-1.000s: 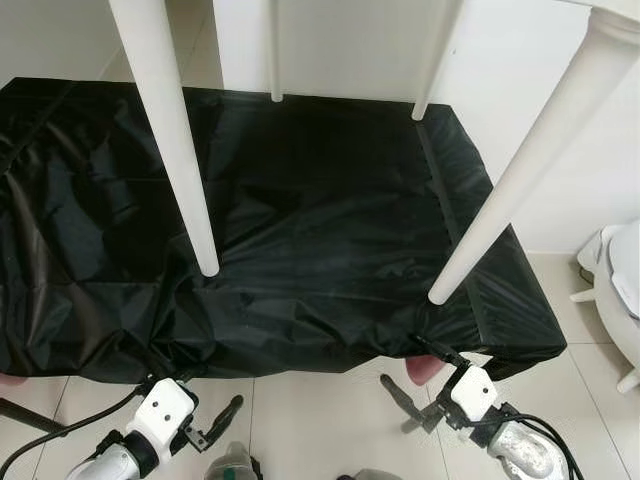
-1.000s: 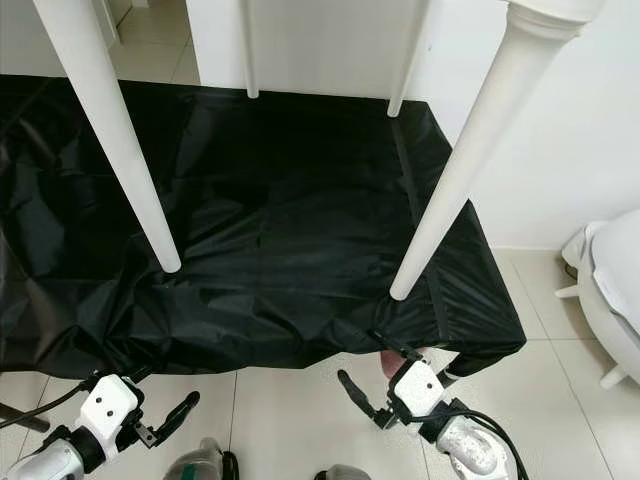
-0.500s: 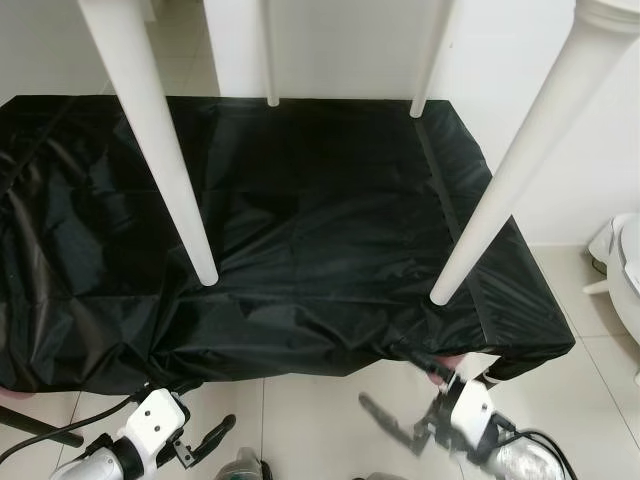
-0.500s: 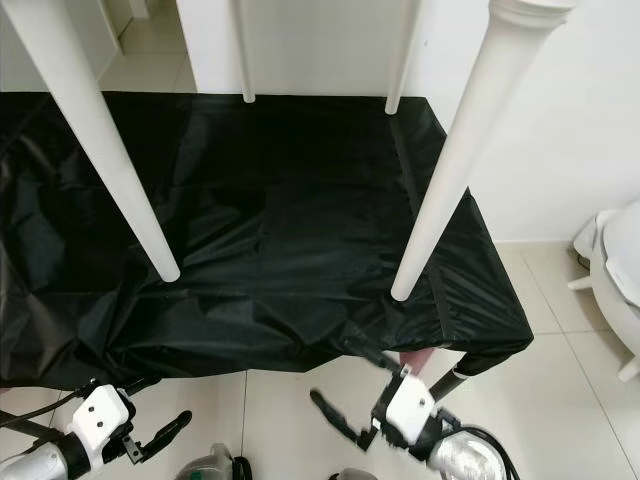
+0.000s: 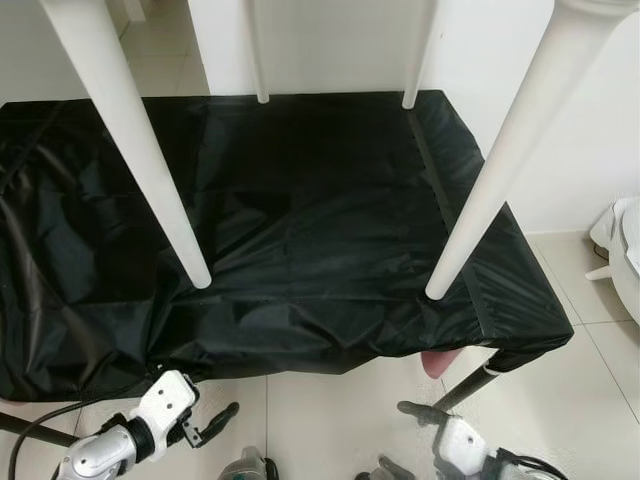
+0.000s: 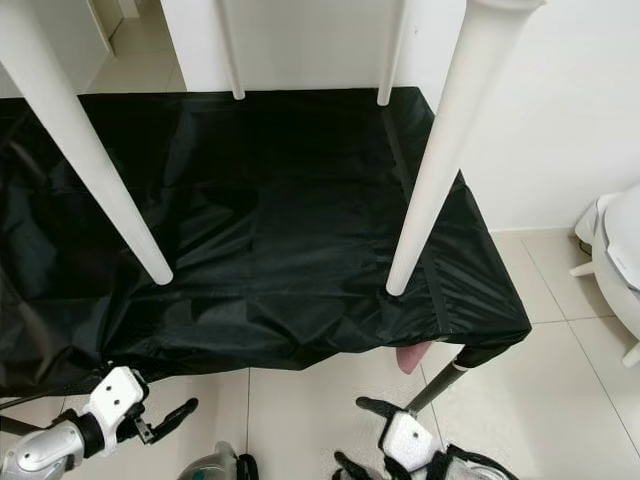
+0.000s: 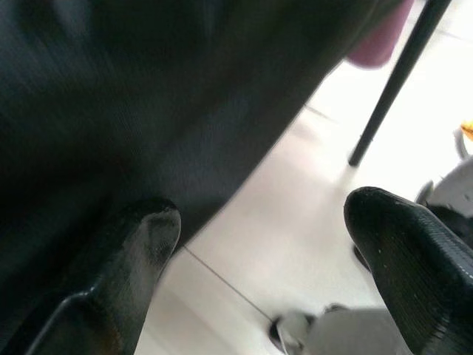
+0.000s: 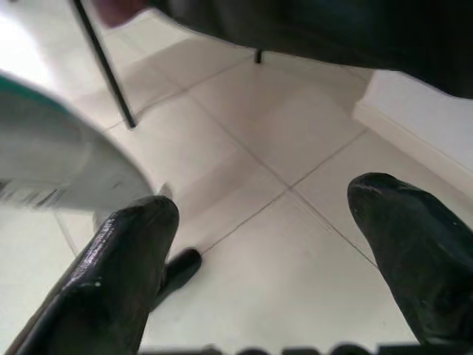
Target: Building children table
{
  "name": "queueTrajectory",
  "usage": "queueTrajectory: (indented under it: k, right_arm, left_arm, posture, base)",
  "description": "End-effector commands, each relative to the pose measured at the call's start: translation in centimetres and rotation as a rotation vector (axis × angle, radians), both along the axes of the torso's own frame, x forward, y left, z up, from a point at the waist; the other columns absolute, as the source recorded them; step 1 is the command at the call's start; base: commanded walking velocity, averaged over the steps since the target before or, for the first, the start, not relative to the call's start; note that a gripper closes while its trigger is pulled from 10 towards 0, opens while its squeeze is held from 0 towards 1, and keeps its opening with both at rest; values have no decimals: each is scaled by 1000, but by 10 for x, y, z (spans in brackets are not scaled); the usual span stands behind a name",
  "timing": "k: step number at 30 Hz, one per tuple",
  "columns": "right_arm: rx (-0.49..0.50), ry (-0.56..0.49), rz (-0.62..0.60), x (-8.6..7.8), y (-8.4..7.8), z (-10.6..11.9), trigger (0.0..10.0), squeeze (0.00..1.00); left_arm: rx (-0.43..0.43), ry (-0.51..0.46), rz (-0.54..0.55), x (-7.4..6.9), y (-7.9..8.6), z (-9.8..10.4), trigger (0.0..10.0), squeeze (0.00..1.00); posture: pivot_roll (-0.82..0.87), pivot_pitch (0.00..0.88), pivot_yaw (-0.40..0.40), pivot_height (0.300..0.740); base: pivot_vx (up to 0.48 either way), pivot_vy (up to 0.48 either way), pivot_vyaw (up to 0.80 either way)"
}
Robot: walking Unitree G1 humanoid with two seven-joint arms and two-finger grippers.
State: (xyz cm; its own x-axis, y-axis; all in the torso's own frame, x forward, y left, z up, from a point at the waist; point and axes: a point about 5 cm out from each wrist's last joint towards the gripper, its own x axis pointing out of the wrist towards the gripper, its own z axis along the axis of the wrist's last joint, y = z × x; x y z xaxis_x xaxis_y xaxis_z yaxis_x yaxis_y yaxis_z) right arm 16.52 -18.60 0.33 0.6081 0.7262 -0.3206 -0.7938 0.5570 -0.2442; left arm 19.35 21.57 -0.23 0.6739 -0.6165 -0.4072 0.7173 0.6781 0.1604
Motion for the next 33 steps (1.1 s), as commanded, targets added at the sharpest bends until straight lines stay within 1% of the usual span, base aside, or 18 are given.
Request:
queueTrajectory:
  k: [1, 3, 4, 5, 6, 7, 9, 10, 12, 14, 19, 20, 21, 22, 25, 26, 30, 33]
  right_arm:
    - [-3, 72, -124, 4, -7, -14, 10000, 0]
    - [-3, 72, -124, 4, -7, -14, 10000, 0]
    - [2, 98, -180, 8, -11, -18, 10000, 0]
    - [2, 98, -180, 8, -11, -18, 10000, 0]
    - [8, 133, -266, 11, -14, -26, 10000, 0]
    - [8, 133, -266, 11, -14, -26, 10000, 0]
    - [15, 196, -407, 15, -18, -39, 10000, 0]
    - [15, 196, -407, 15, -18, -39, 10000, 0]
    - [9, 279, -544, 12, -22, -53, 10000, 0]
    - [4, 340, -625, 7, -24, -61, 10000, 0]
    - [-32, 399, -687, 2, -26, -69, 10000, 0]
    - [-47, 428, -710, 0, -26, -72, 10000, 0]
    - [-66, 495, -767, -5, -28, -79, 10000, 0]
    - [-66, 495, -767, -5, -28, -79, 10000, 0]
    - [-88, 548, -816, -9, -29, -85, 10000, 0]
    - [-88, 548, -816, -9, -29, -85, 10000, 0]
    - [-124, 597, -861, -14, -28, -90, 10000, 0]
    - [-126, 615, -892, -14, -26, -92, 10000, 0]
  left_arm:
    - [28, 57, 33, -5, 2, -13, 10000, 0]
    - [28, 57, 33, -5, 2, -13, 10000, 0]
    - [21, 75, 53, -6, 1, -16, 10000, 0]
    - [21, 75, 53, -6, 1, -16, 10000, 0]
    - [16, 109, 95, -6, -1, -23, 10000, 0]
    - [16, 109, 95, -6, -1, -23, 10000, 0]
    - [12, 166, 161, -9, -4, -35, 10000, 0]
    - [12, 166, 161, -9, -4, -35, 10000, 0]
    - [13, 244, 235, -13, -12, -49, 10000, 0]
    - [11, 308, 302, -16, -17, -58, 10000, 0]
    - [32, 354, 356, -18, -22, -66, 10000, 0]
    - [36, 368, 382, -19, -25, -68, 10000, 0]
    - [31, 394, 454, -19, -28, -72, 10000, 0]
    - [31, 394, 454, -19, -28, -72, 10000, 0]
    - [25, 424, 540, -19, -30, -76, 10000, 0]
    - [25, 424, 540, -19, -30, -76, 10000, 0]
    - [91, 471, 616, -25, -32, -83, 10000, 0]
    - [95, 485, 676, -27, -32, -85, 10000, 0]
  posture:
    - [58, 108, 96, 740]
    - [58, 108, 96, 740]
    - [56, 105, 84, 740]
    - [56, 105, 84, 740]
    - [53, 99, 78, 740]
    - [53, 99, 78, 740]
    - [47, 99, 69, 740]
    - [47, 99, 69, 740]
    - [53, 93, 53, 740]
    - [49, 93, 46, 740]
    - [53, 88, 37, 740]
    - [56, 86, 28, 740]
    - [55, 84, 24, 740]
    - [55, 84, 24, 740]
    - [58, 79, 21, 740]
    - [58, 79, 21, 740]
    - [61, 72, 23, 740]
    - [58, 53, 25, 740]
  base:
    - [0, 0, 0]
    - [0, 0, 0]
    - [0, 0, 0]
    - [0, 0, 0]
    - [0, 0, 0]
    - [0, 0, 0]
    - [0, 0, 0]
    - [0, 0, 0]
    - [0, 0, 0]
    - [0, 0, 0]
    - [0, 0, 0]
    - [0, 0, 0]
    - [0, 0, 0]
    - [0, 0, 0]
    - [0, 0, 0]
    - [0, 0, 0]
    - [0, 0, 0]
    - [0, 0, 0]
